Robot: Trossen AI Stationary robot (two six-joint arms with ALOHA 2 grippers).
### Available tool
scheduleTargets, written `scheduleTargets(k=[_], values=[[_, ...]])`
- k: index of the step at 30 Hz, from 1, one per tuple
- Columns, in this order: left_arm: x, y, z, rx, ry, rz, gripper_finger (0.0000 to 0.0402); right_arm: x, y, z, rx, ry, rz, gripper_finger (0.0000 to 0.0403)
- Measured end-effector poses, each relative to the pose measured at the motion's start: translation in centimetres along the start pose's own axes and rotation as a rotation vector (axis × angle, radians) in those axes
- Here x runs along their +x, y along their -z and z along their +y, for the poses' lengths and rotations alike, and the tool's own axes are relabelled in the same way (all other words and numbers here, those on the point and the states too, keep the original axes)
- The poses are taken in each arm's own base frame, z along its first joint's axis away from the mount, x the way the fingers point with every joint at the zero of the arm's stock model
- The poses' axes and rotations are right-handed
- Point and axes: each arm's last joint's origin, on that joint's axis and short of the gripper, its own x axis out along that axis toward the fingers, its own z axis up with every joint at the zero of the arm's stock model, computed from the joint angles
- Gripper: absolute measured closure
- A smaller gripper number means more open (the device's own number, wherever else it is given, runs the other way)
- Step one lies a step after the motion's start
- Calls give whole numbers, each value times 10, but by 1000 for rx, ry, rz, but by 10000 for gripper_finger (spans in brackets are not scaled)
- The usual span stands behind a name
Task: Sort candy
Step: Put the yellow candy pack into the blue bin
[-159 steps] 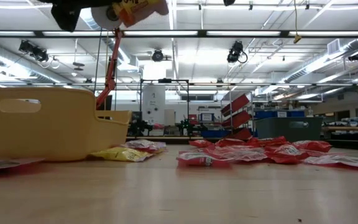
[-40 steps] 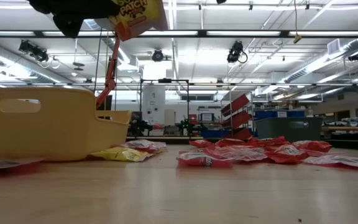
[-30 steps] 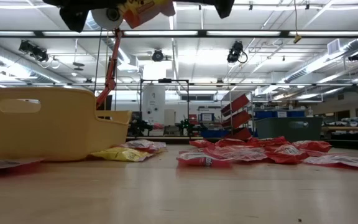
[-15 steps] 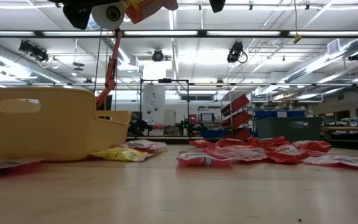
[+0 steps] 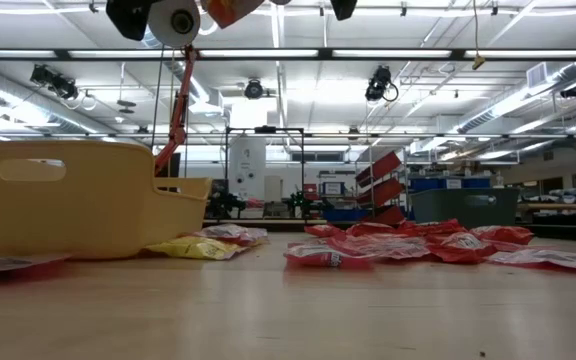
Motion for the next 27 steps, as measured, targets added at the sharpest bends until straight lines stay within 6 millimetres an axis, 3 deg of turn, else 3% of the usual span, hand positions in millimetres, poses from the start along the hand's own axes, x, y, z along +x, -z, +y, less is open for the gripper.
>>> scheduleTargets(k=[3, 17, 22, 27], values=[[0, 0, 0, -2, -3, 0, 395, 0, 0, 0, -16, 0, 0, 396], [0, 7, 4, 49, -103, 45, 294, -3, -3, -12, 205, 28, 15, 403], [-1, 12, 6, 99, -160, 82, 274, -29, -13, -38, 300, 134, 83, 403], [-2, 17, 9, 156, -222, 115, 273, -69, -21, -76, 355, 256, 172, 403]])
